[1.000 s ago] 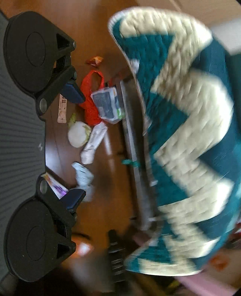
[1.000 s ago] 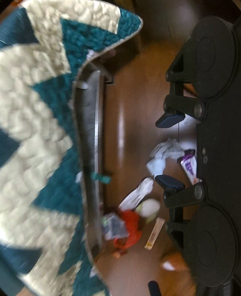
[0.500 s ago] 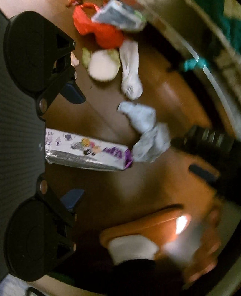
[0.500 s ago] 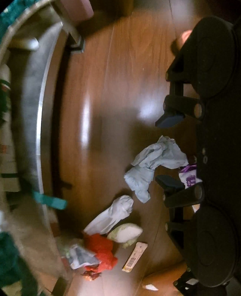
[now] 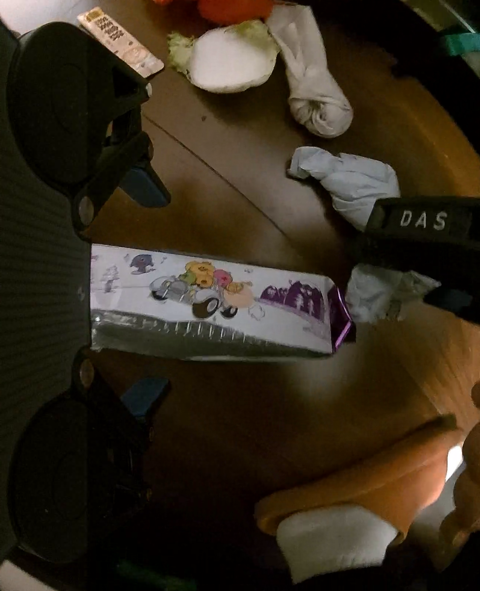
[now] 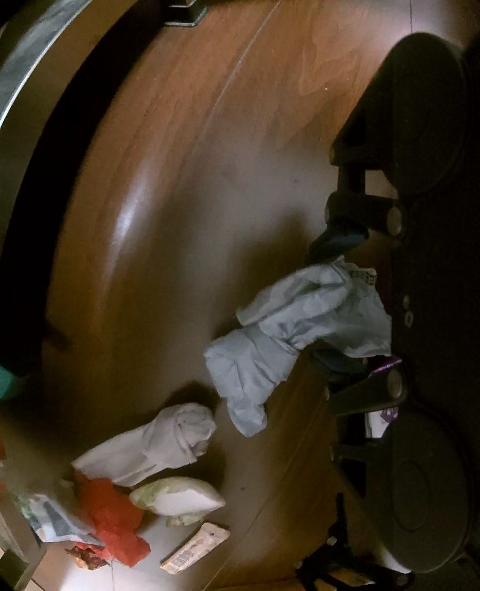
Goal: Collect trash
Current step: 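Grasp purple-white snack packet with left tool while right tool grasps grey cloth, then lift and carry the snack packet and grey cloth over the teal bin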
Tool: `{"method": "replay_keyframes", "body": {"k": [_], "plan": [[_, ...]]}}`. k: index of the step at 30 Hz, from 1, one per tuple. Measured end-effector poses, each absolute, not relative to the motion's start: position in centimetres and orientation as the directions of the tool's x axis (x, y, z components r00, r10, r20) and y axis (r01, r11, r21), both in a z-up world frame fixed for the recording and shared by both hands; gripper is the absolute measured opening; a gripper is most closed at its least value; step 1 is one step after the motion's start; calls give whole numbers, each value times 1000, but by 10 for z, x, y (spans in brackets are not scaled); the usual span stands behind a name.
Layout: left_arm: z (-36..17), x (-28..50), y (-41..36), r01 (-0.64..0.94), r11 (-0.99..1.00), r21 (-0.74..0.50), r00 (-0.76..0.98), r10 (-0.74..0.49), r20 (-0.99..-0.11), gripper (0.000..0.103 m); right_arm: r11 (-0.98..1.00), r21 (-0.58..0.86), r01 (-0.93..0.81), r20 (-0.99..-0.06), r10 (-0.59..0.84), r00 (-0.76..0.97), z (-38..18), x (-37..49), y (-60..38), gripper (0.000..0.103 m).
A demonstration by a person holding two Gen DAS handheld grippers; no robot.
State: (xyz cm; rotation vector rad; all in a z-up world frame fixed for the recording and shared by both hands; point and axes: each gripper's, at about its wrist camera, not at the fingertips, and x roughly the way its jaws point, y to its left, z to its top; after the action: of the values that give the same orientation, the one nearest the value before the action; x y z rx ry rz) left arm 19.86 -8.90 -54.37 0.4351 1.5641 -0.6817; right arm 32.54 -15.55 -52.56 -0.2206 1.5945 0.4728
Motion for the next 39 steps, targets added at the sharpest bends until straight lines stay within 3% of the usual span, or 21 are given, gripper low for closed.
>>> {"method": "replay_keyframes", "body": {"k": [3,4,7,9,11,20,29,39], "plan": [[-553,199,-91,644,743,-180,-133,-123,-983,85,903,163,-398,-986,142,-82,-527,326,-156,48],[-557,198,-92,645,743,-178,-141,-113,-984,74,907,154,-393,-988,132,-82,-529,327,-155,38],[-564,200,-90,629,755,-186,-161,-108,-981,57,913,142,-382,-989,111,-102,-532,329,-149,21],[-568,201,-88,619,765,-178,-162,-97,-982,45,912,145,-383,-988,117,-96,-527,330,-149,15],[-568,204,-84,588,787,-187,-170,-105,-980,45,913,139,-385,-990,117,-81,-521,330,-151,11],[-542,223,-62,480,865,-150,-156,-83,-984,43,948,107,-299,-994,109,-9,-451,326,-157,10],[-448,237,-47,387,919,-76,-34,-68,-997,43,965,94,-243,-987,123,107,-358,318,-171,10],[-320,223,-19,232,973,-15,166,-55,-985,44,967,191,-171,-919,237,316,-208,266,-188,10]]}}
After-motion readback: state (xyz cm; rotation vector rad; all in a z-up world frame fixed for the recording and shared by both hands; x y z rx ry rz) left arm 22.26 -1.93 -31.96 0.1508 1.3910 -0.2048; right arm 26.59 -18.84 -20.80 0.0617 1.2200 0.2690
